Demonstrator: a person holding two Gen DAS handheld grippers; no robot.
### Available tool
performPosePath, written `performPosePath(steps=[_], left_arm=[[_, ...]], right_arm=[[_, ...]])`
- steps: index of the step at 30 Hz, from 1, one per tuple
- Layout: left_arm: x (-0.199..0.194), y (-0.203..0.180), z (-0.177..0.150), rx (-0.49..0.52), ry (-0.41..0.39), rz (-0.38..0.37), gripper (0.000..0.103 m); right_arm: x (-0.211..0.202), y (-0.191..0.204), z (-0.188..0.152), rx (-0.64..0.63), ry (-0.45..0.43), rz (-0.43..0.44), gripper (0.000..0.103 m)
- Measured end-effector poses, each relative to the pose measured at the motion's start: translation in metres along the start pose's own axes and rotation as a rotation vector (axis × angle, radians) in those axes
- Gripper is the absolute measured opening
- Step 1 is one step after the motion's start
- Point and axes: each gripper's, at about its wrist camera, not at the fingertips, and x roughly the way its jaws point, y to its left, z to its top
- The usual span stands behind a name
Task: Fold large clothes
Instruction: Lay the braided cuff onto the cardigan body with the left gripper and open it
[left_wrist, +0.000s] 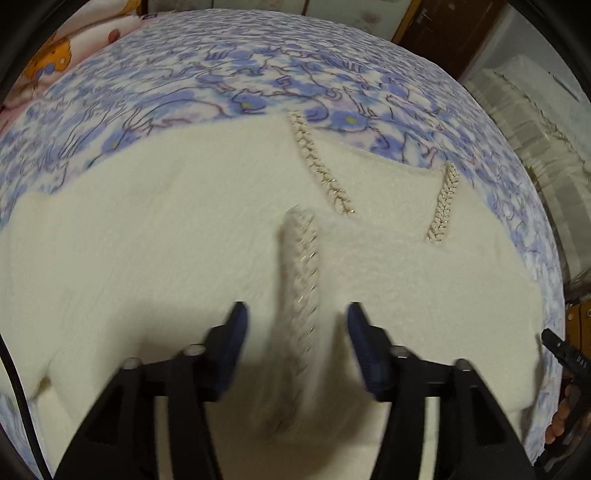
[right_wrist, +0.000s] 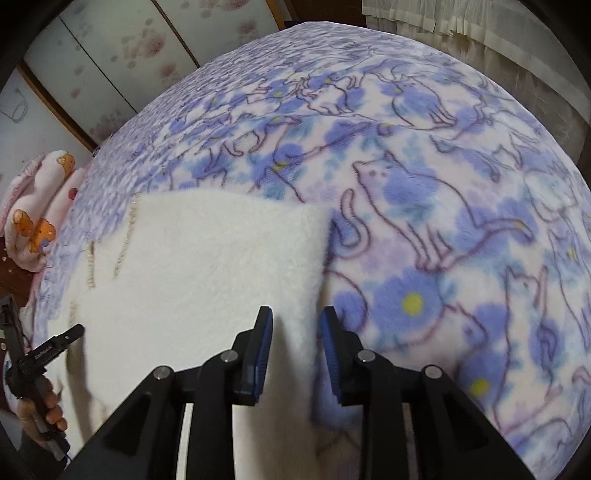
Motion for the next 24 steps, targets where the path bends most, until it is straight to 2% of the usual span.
performPosePath(steps=[3,9,10,11,13,14,15,17,19,21,23,24], left_arm=[[-0.007,0.007,-0.016,0.035,0.007,0.029,0.064],[-0.008,0.002,-0.044,0.103,0.009,0.013,0.062],[-0.009,-0.001,-0.047,0.104,0.006,0.01,0.053],[-0.009,-0.004,-0.049,0.101,0.007,-0.007,0.038],[-0.011,-0.008,-0.051,0.09,0.01,-0.005,0.028],[-0.014,-0.011,-0.053,0.095,-0.002,0.006,0.016],[-0.018,-0.013,-0.054,0.096,-0.007,-0.003,0.016],[-0.032,-0.014,-0.057,0.087,-0.048,-0.011,0.016],[-0.036,-0.012,-0.062,0.082,-0.054,-0.03,0.016],[-0.02,-0.006,-0.072,0.078,0.025,-0.015,0.018],[-0.022,-0.002,-0.078,0.066,0.019,-0.023,0.023],[-0.025,-0.001,-0.079,0.06,0.019,-0.021,0.026]], right_arm=[[-0.017,-0.003,-0.022,-0.028,-0.007,-0.004,0.044],[-0.012,0.001,-0.064,-0.086,0.056,0.001,0.044],[-0.01,0.003,-0.067,-0.084,0.06,0.004,0.044],[-0.007,0.006,-0.068,-0.076,0.065,0.021,0.044],[0.0,0.011,-0.068,-0.07,0.074,0.05,0.044],[0.003,0.015,-0.068,-0.082,0.076,0.038,0.041],[0.003,0.019,-0.068,-0.11,0.066,-0.01,0.025],[-0.01,0.023,-0.067,-0.139,0.013,-0.034,0.02],[-0.012,0.02,-0.069,-0.15,-0.014,-0.06,0.02],[0.001,0.014,-0.073,-0.147,0.026,-0.082,0.02],[-0.003,0.017,-0.074,-0.16,0.03,-0.102,0.021],[-0.007,0.02,-0.074,-0.163,0.033,-0.114,0.025]])
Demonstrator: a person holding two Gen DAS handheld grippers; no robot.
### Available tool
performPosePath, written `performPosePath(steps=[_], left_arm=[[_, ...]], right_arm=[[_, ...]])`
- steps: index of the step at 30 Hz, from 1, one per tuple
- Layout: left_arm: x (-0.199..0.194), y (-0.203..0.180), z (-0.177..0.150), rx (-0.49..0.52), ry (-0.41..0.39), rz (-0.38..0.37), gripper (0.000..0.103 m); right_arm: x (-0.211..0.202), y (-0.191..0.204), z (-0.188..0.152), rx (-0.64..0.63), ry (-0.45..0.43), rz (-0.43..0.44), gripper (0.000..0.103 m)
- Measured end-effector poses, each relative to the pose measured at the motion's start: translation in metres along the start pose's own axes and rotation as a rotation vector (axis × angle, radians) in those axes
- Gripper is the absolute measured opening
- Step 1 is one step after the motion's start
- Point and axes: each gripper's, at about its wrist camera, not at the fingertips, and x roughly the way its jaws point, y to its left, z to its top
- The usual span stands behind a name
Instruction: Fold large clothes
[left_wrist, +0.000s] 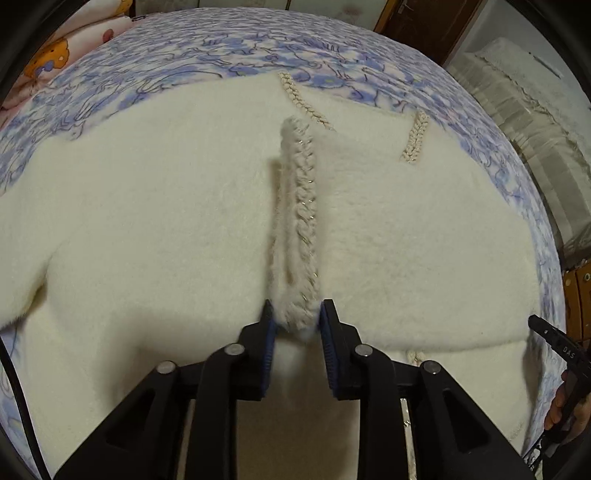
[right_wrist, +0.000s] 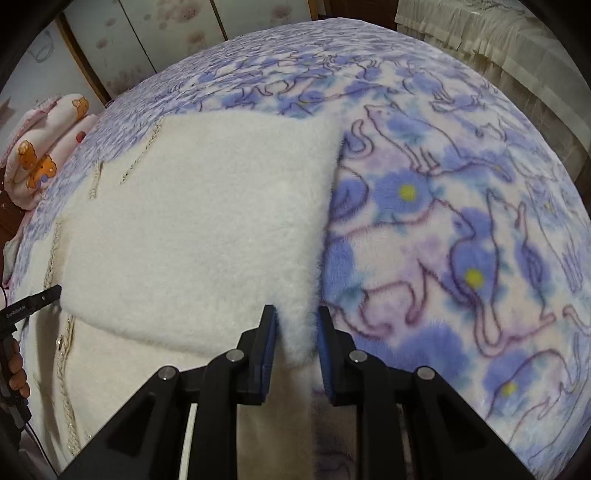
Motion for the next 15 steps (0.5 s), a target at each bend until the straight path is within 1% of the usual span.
performPosePath(steps=[1,3,4,5,7,9,10,12,14,15], left_arm=[[-0.004,0.0,-0.001,-0.004,0.004,0.011,0.03],[-0.014,-0.003,-0.003,0.008,-0.007,0.051,0.039],[-0.018,-0.005,-0.003,0.018,-0.022,0.07,0.049],[-0.025,-0.009,-0.005,0.032,-0.05,0.098,0.055],[-0.038,-0.018,-0.006,0.061,-0.111,0.12,0.056],[-0.044,-0.028,-0.003,0.079,-0.135,0.108,0.056],[-0.045,-0.029,-0.001,0.081,-0.136,0.099,0.056],[-0.042,-0.039,0.003,0.069,-0.127,0.068,0.056],[-0.033,-0.049,0.008,0.06,-0.113,0.032,0.056],[-0.028,-0.054,0.01,0.058,-0.105,0.019,0.056]], right_arm=[[-0.005,0.002,0.001,-0.002,0.002,-0.021,0.027],[-0.014,0.007,-0.002,-0.023,-0.002,-0.093,0.033],[-0.018,0.012,-0.003,-0.038,-0.005,-0.126,0.035],[-0.022,0.016,-0.005,-0.051,-0.005,-0.155,0.039],[-0.028,0.024,-0.005,-0.067,-0.016,-0.167,0.039],[-0.038,0.038,-0.006,-0.081,-0.057,-0.125,0.039],[-0.043,0.044,-0.006,-0.084,-0.081,-0.091,0.039],[-0.047,0.066,-0.005,-0.093,-0.124,0.006,0.039],[-0.042,0.09,-0.004,-0.147,-0.136,0.067,0.039],[-0.036,0.104,-0.003,-0.186,-0.124,0.069,0.039]])
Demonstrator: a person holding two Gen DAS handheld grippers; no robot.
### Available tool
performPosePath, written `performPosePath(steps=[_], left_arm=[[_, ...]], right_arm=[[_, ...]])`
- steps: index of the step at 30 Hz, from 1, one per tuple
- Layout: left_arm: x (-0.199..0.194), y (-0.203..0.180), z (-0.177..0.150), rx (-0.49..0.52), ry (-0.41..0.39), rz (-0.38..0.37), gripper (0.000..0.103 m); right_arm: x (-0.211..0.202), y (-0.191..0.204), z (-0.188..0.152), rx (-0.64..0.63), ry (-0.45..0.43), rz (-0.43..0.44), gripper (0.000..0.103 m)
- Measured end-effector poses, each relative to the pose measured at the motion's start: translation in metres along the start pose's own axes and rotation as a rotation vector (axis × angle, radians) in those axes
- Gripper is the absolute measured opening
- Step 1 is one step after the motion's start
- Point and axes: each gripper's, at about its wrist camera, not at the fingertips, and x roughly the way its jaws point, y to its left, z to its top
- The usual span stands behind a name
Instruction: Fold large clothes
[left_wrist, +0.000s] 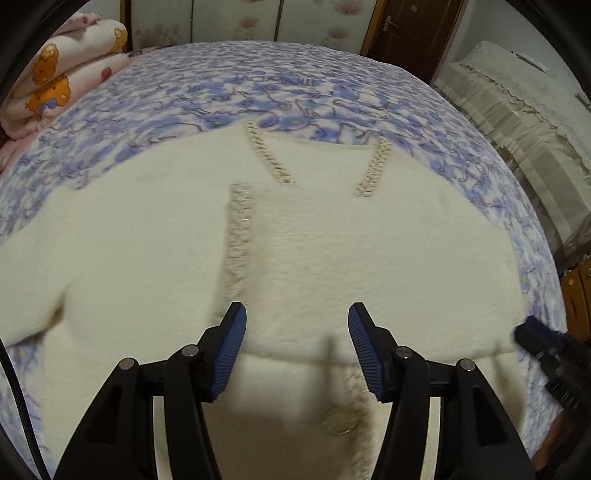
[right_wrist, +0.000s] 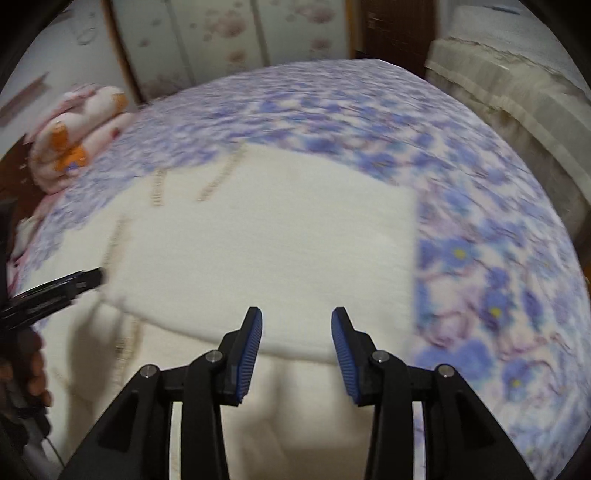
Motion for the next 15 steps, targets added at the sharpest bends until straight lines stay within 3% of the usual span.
performPosePath(steps=[3,7,9,12,15], left_arm=[[0.015,-0.012,0.004,-0.004,0.016,-0.044,0.056],[0.04,-0.018,0.009,0.017,0.031,-0.016,0.056],[0.053,-0.012,0.01,0.042,0.042,0.042,0.056],[0.052,0.003,0.008,0.055,0.023,0.04,0.057],[0.046,0.018,0.006,0.078,0.021,0.024,0.048]], right_arm=[[0.027,0.035,0.007,-0.064,0.059,0.044,0.039],[0.053,0.057,0.008,-0.062,0.082,0.101,0.039],[0.07,0.058,0.006,-0.077,0.116,0.056,0.039],[0.069,0.035,0.003,-0.071,0.092,0.038,0.037],[0.058,-0.008,-0.005,-0.054,0.06,-0.102,0.036]])
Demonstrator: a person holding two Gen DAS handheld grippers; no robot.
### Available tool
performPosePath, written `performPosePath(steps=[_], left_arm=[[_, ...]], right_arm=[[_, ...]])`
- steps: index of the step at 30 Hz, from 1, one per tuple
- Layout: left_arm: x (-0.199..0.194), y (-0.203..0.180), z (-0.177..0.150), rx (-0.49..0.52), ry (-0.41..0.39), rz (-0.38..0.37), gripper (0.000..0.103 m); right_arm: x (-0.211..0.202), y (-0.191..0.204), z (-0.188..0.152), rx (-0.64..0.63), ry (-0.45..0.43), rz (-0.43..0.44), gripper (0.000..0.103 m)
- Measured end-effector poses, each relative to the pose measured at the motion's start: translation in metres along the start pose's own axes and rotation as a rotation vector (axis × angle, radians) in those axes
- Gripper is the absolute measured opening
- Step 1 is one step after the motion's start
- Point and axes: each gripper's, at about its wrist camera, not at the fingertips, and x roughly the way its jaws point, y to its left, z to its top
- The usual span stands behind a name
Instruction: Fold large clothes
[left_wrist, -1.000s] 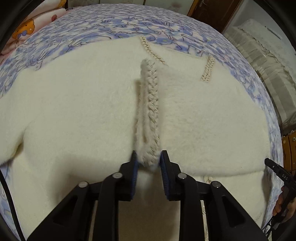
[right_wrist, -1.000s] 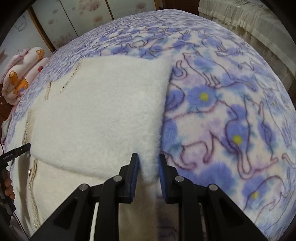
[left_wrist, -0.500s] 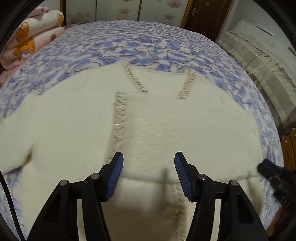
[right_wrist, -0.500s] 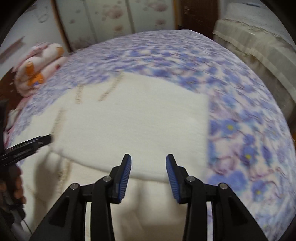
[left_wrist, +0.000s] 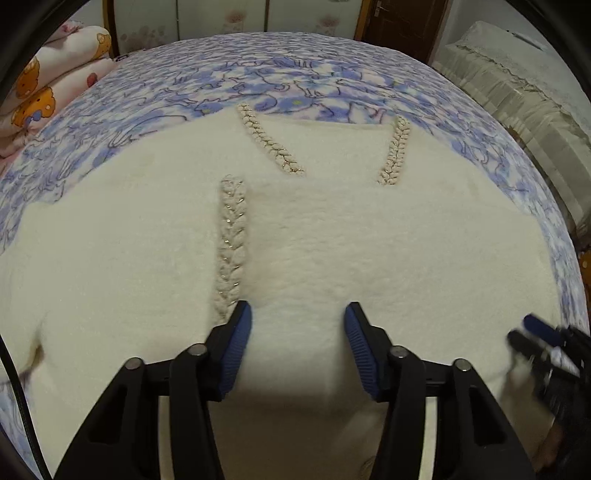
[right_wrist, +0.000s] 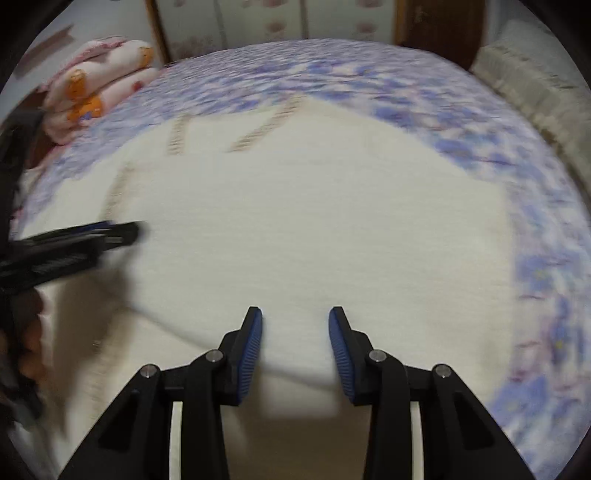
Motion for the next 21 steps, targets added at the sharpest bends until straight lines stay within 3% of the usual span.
performPosePath(steps=[1,2,3,5,21], left_arm=[[-0.001,0.003,-0.001,0.007,0.0,-0.006,0.044],[-0.002,0.006,-0.002,0.016,0.0,-0.011,0.043],[-0.003,0.006,-0.003,0.027,-0.001,-0.012,0.043],[-0.005,0.005,-0.005,0.04,-0.003,-0.002,0.043],[-0.006,0.0,-0.002,0.056,0.029,0.026,0.043]], right_arm=[[0.0,-0.021,-0.005,0.026,0.005,-0.016,0.036],[-0.001,-0.033,-0.007,0.047,0.011,-0.007,0.028],[-0.003,-0.051,-0.011,0.079,0.02,0.025,0.012],[-0.01,-0.065,-0.014,0.107,0.029,0.012,0.005],[-0.011,-0.052,-0.014,0.074,0.051,-0.056,0.009]])
